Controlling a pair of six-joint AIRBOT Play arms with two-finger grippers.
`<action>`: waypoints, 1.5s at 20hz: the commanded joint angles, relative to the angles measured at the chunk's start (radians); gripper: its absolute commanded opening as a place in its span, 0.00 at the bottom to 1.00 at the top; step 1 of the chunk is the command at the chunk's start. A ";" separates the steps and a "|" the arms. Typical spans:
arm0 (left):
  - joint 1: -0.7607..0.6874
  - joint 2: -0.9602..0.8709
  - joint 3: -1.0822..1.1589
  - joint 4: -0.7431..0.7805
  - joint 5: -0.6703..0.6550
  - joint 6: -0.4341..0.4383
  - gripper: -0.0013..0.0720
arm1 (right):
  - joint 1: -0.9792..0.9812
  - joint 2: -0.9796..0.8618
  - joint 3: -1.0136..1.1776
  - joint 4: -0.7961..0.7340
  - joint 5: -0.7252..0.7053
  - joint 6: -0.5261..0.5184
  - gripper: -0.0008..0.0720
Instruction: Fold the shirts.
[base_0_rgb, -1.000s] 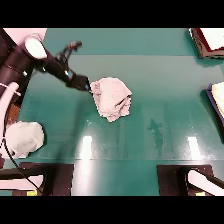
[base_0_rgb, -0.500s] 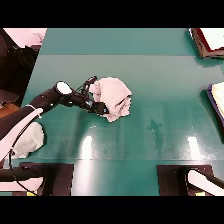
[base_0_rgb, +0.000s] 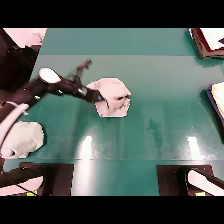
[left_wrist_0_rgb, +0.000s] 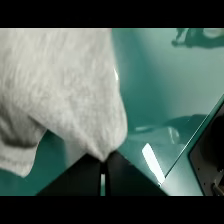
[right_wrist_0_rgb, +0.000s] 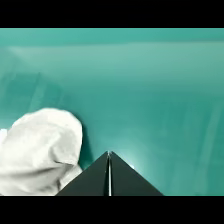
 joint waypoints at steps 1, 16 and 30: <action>0.105 0.153 0.187 0.064 -0.114 -0.003 0.05 | 0.099 -0.018 -0.104 0.000 -0.026 0.000 0.30; 0.135 0.284 0.370 0.387 -0.381 -0.157 0.05 | 0.634 -0.631 -0.233 0.156 -0.309 -0.060 0.65; 0.135 0.284 0.372 0.387 -0.377 -0.157 0.05 | 0.698 -0.717 -0.119 0.150 -0.340 -0.061 0.03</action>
